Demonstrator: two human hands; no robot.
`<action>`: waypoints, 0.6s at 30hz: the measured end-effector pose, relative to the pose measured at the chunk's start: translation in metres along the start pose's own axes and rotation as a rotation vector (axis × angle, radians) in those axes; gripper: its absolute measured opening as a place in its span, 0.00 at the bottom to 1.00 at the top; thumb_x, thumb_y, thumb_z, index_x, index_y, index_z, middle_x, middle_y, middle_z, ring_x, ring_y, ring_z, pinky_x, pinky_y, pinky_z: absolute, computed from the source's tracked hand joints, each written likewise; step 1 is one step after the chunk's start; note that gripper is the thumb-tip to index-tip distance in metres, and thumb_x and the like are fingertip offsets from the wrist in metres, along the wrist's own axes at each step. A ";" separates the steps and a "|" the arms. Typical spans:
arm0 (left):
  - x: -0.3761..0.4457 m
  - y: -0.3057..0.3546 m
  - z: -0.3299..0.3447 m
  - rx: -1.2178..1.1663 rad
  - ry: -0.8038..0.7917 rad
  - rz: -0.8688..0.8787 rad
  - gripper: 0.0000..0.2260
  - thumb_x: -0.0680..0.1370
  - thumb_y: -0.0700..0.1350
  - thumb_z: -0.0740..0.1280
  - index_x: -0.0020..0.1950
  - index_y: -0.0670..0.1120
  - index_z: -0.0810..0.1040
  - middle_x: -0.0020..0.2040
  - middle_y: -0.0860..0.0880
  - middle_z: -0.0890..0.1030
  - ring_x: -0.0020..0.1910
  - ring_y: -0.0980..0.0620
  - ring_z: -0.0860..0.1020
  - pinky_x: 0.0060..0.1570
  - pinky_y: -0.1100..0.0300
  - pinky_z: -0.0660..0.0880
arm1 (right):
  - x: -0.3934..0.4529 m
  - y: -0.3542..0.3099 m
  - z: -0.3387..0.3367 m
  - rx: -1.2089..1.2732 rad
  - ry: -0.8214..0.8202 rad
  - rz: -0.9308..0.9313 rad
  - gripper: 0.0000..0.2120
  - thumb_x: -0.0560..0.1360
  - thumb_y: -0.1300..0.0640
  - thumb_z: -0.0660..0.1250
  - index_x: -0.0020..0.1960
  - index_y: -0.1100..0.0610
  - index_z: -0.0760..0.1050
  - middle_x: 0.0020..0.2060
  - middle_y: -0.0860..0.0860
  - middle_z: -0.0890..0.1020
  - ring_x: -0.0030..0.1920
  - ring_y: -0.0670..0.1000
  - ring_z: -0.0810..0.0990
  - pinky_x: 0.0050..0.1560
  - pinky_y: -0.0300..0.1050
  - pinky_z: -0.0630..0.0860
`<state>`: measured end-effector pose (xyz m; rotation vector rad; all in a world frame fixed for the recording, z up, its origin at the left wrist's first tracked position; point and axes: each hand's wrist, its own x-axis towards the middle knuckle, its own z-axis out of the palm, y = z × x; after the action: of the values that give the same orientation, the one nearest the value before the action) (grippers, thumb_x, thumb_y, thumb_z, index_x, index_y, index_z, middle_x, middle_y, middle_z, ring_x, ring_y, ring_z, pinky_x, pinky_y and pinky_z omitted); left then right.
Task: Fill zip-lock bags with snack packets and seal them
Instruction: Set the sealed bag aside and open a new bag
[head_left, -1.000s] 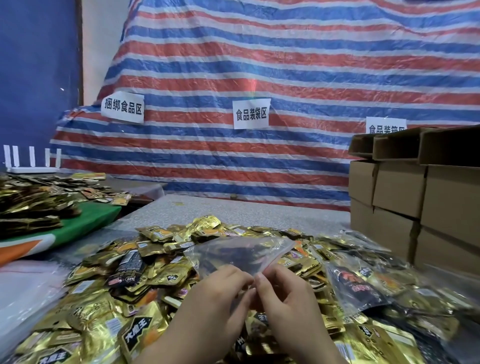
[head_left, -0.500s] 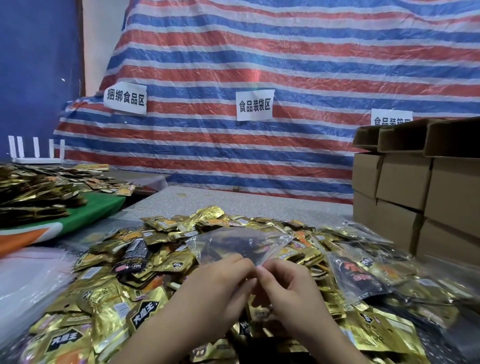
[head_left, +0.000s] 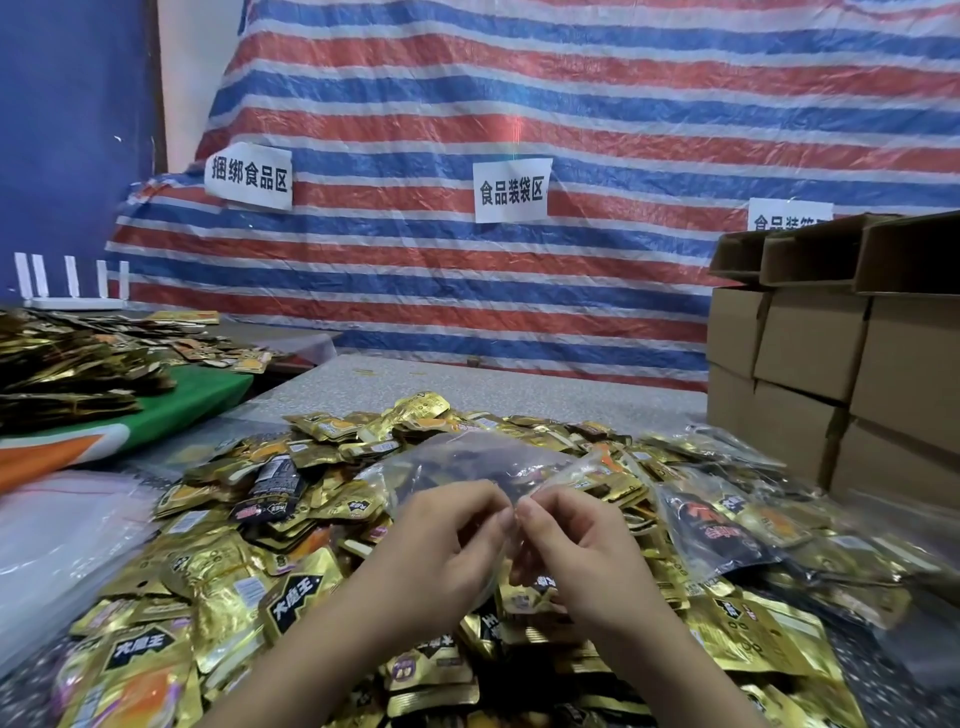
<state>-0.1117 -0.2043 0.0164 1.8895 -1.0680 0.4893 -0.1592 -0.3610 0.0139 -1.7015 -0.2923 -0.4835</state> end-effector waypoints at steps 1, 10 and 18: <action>0.000 0.001 0.001 -0.002 0.021 -0.011 0.09 0.79 0.49 0.62 0.41 0.50 0.78 0.36 0.58 0.79 0.36 0.58 0.77 0.35 0.69 0.68 | 0.000 0.000 0.002 0.017 0.015 -0.002 0.14 0.82 0.63 0.63 0.39 0.58 0.79 0.29 0.52 0.81 0.30 0.48 0.79 0.32 0.39 0.75; 0.013 -0.013 -0.028 -0.203 0.375 -0.482 0.10 0.82 0.46 0.62 0.42 0.47 0.78 0.35 0.44 0.79 0.30 0.52 0.75 0.32 0.52 0.72 | -0.002 -0.009 -0.012 -0.108 0.236 -0.010 0.15 0.79 0.62 0.65 0.33 0.63 0.72 0.24 0.52 0.76 0.25 0.49 0.73 0.28 0.42 0.72; 0.021 0.006 -0.023 0.057 0.143 -0.289 0.12 0.83 0.51 0.57 0.41 0.51 0.72 0.33 0.53 0.75 0.28 0.59 0.70 0.29 0.60 0.68 | -0.007 -0.015 -0.007 -0.445 0.275 -0.046 0.09 0.72 0.49 0.66 0.40 0.53 0.69 0.33 0.45 0.74 0.32 0.42 0.70 0.33 0.36 0.67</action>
<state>-0.1038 -0.1963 0.0460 1.9861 -0.6806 0.4823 -0.1734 -0.3642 0.0241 -2.0293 -0.0214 -0.8549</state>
